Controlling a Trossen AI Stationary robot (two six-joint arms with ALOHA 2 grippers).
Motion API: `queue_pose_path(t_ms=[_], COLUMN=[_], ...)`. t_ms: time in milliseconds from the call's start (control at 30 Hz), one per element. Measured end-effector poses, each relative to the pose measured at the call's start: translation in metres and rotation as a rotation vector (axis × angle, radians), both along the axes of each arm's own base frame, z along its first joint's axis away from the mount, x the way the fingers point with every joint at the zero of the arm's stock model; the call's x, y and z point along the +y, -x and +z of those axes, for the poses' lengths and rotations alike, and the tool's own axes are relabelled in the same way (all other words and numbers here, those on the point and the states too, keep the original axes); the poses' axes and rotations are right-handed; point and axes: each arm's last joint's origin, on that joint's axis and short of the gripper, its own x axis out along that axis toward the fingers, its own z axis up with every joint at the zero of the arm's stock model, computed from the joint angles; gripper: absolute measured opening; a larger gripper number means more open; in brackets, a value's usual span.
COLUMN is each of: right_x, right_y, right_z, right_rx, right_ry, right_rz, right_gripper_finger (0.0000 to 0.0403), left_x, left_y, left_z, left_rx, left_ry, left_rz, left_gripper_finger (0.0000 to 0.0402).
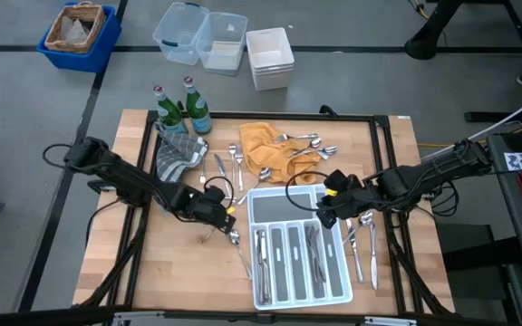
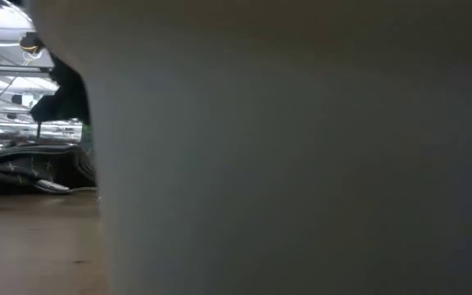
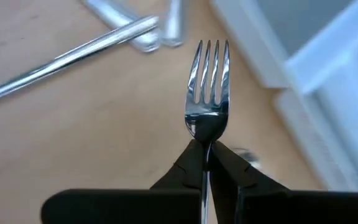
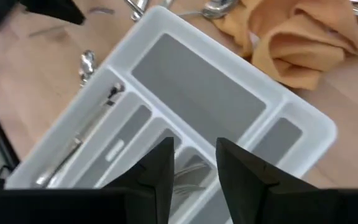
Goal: Sort silverware
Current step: Put the fork into the silverware tray
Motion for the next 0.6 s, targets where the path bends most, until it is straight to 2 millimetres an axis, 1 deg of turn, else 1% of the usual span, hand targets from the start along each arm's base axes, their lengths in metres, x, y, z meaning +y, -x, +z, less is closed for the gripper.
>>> queue_pose_path(t_ms=[167, 333, 500, 600], right_x=[-0.003, -0.007, -0.016, -0.023], right_y=[0.007, 0.016, 0.021, 0.023], right_z=[-0.001, 0.0, 0.003, 0.002], right_rx=[0.056, 0.091, 0.096, 0.126], right_ry=[0.024, 0.061, 0.115, 0.132], right_rz=[-0.001, -0.014, -0.056, -0.083], right_gripper_finger=[0.0122, 0.0122, 0.0122, 0.0122], left_x=[-0.004, -0.012, -0.025, -0.036], left_y=[-0.008, -0.026, -0.043, -0.053], left_z=[0.019, 0.035, 0.044, 0.042], left_rx=[-0.189, -0.444, -0.677, -0.792], left_ry=[0.065, 0.177, 0.26, 0.3], left_rz=[0.0, 0.025, 0.071, 0.111], left_gripper_finger=[0.0002, 0.0005, 0.0004, 0.0003])
